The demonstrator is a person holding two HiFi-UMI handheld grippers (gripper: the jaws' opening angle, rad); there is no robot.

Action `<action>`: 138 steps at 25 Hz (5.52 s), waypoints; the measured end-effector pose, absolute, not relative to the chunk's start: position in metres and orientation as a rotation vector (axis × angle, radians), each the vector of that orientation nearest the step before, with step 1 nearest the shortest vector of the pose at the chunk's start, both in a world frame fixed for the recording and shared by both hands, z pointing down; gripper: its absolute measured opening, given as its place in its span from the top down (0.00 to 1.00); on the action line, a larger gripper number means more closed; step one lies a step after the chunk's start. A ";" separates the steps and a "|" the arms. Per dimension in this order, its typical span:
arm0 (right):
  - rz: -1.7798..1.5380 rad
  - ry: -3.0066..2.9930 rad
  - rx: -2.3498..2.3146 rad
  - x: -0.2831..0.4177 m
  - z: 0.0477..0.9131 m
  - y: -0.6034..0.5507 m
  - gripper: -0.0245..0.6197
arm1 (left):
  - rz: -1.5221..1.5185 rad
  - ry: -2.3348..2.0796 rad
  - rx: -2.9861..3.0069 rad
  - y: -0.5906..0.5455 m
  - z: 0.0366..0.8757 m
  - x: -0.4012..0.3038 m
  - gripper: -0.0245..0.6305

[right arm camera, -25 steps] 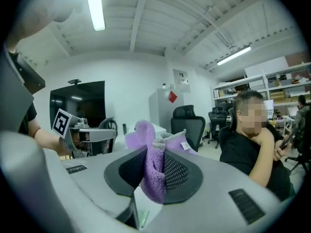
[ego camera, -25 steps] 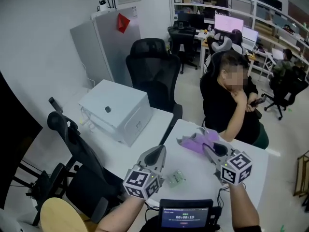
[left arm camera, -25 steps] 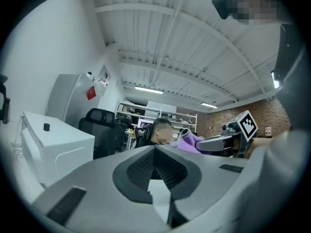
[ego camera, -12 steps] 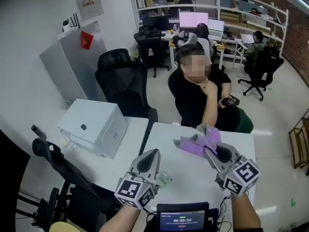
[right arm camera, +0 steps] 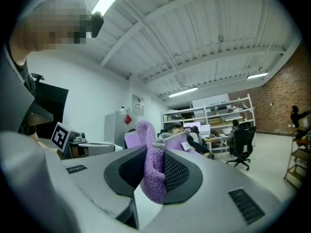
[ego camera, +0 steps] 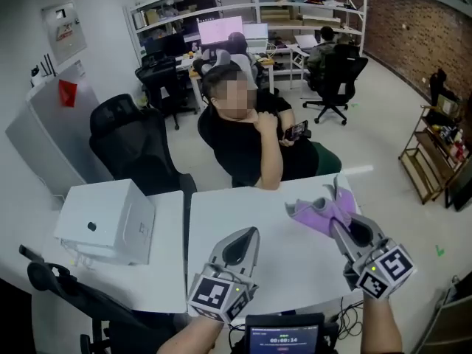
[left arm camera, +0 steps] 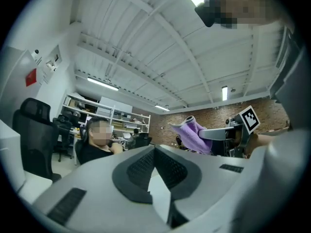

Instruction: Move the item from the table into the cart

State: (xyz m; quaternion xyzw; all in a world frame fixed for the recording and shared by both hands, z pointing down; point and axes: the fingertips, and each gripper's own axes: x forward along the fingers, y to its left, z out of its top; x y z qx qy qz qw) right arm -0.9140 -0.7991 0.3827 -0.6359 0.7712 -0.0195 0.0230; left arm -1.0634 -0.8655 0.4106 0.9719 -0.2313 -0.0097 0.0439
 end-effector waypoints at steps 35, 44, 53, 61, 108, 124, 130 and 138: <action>0.055 1.039 -2.860 -0.311 0.380 0.042 0.85 | 0.000 0.858 2.964 -0.136 0.404 -0.315 0.96; 0.027 0.607 -3.015 -0.234 0.397 0.237 0.85 | 0.046 1.184 2.827 0.031 0.417 -0.174 0.96; 0.092 0.419 -3.060 -0.153 0.371 0.482 0.85 | 0.012 1.336 2.777 0.283 0.398 -0.056 0.96; 0.116 0.207 -3.070 -0.081 0.363 0.658 0.85 | -0.009 1.514 2.731 0.462 0.384 0.036 0.96; 0.056 -0.875 -3.021 0.229 0.314 1.301 0.85 | -0.114 2.464 1.815 1.225 0.309 0.385 0.96; -0.159 -1.100 -2.910 0.304 0.318 1.457 0.85 | -0.049 2.696 1.675 1.388 0.320 0.451 0.96; -0.300 -1.051 -2.926 0.308 0.321 1.507 0.85 | 0.038 2.684 1.712 1.433 0.323 0.443 0.96; -0.607 -0.952 -2.866 0.324 0.358 1.587 0.85 | 0.147 2.696 1.792 1.502 0.345 0.444 0.96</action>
